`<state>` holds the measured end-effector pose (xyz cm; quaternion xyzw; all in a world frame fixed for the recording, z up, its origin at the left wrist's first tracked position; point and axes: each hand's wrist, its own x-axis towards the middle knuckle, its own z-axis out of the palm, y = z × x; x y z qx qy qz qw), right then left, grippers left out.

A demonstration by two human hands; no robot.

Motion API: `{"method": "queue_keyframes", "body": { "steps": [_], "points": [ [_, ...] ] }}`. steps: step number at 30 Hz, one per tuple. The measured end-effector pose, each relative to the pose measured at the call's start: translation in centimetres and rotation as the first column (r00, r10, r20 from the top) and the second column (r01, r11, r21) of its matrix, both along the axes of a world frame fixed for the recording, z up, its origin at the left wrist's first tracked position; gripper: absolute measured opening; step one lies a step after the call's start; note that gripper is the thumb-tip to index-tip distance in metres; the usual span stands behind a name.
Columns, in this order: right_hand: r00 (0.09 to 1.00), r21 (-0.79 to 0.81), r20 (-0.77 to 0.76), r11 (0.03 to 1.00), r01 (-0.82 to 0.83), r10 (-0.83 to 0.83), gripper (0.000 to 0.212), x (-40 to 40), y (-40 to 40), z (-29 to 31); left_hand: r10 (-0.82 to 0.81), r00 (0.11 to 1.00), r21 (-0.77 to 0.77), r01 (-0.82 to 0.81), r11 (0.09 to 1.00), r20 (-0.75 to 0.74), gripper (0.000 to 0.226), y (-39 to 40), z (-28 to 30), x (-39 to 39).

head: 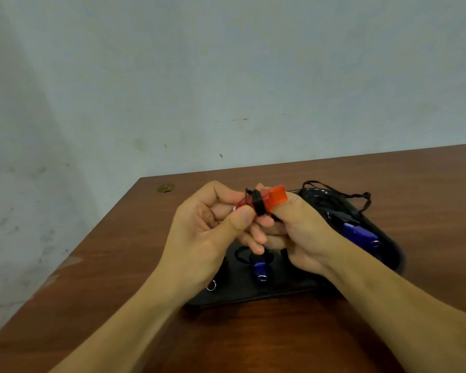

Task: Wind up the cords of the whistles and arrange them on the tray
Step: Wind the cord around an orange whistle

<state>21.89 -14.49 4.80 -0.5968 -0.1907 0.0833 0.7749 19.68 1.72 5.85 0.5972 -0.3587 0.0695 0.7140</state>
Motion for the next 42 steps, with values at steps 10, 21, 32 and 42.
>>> {"method": "queue_keyframes", "body": {
  "steps": [10, 21, 32, 42],
  "points": [
    [0.745, -0.396, 0.635, 0.74, 0.543, -0.207, 0.022, -1.2, 0.0, -0.7, 0.296, 0.955, 0.105, -0.293, 0.95, -0.01, 0.011, 0.7, 0.0, 1.2],
    [0.519, -0.327, 0.851, 0.69, 0.645, -0.082, 0.019, -1.8, -2.7, 1.9, 0.256, 0.953, 0.425, -0.301, 0.854, 0.161, 0.012, 1.7, -0.5, 0.6],
    [0.985, -0.059, 0.171, 0.998, -0.026, 0.035, 0.021, -1.7, -2.0, 1.4, -0.088, 0.996, 0.222, 0.09, 0.971, -0.02, 0.011, 1.6, -0.5, -0.4],
    [0.928, -0.198, 0.324, 0.946, 0.257, -0.185, 0.016, -1.9, -0.1, 0.2, 0.033, 0.991, -0.057, -0.04, 0.998, -0.13, 0.013, 1.2, -0.3, -0.1]
  ]
}}
